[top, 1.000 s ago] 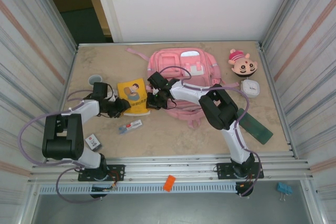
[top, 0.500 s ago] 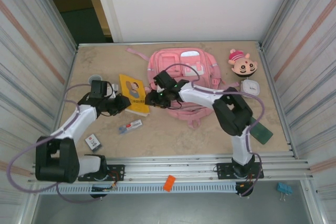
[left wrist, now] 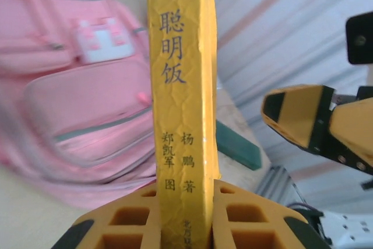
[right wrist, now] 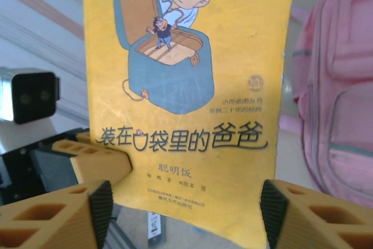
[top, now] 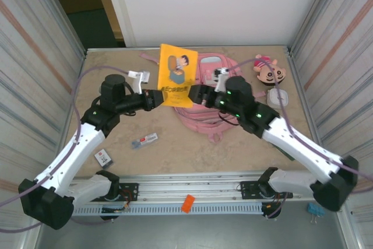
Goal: Pack books, pencil case, and school supplies into a backpack
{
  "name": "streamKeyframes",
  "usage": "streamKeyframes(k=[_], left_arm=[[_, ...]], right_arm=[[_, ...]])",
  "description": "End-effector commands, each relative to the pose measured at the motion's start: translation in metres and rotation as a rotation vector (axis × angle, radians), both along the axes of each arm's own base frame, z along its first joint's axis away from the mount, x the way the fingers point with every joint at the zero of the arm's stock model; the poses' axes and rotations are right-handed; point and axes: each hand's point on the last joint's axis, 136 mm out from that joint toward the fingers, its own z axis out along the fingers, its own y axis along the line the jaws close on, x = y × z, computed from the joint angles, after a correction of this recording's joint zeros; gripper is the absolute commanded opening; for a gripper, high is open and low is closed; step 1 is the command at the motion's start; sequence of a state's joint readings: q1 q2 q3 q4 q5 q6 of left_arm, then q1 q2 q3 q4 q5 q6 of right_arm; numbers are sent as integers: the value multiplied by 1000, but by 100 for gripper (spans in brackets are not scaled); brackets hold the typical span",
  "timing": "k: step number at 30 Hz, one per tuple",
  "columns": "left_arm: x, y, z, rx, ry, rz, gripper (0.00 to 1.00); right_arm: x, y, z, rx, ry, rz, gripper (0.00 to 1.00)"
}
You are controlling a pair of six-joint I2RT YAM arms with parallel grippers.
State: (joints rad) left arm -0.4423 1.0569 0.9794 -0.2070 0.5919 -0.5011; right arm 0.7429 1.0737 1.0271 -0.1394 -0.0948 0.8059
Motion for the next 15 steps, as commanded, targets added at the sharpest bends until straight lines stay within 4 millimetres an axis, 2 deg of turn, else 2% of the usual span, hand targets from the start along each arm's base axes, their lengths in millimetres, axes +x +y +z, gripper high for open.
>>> streamKeyframes(k=[1, 6, 10, 15], left_arm=[[-18, -31, 78, -127, -273, -165, 5], [-33, -61, 109, -229, -332, -299, 5], [-40, -74, 126, -285, -362, -361, 5], [-49, -79, 144, -352, -383, -426, 5]], right_arm=[[-10, -38, 22, 35, -85, -55, 79], [-35, -74, 42, 102, -164, -60, 100], [-52, -85, 55, 111, -222, -33, 99], [-60, -74, 67, 143, -245, 75, 99]])
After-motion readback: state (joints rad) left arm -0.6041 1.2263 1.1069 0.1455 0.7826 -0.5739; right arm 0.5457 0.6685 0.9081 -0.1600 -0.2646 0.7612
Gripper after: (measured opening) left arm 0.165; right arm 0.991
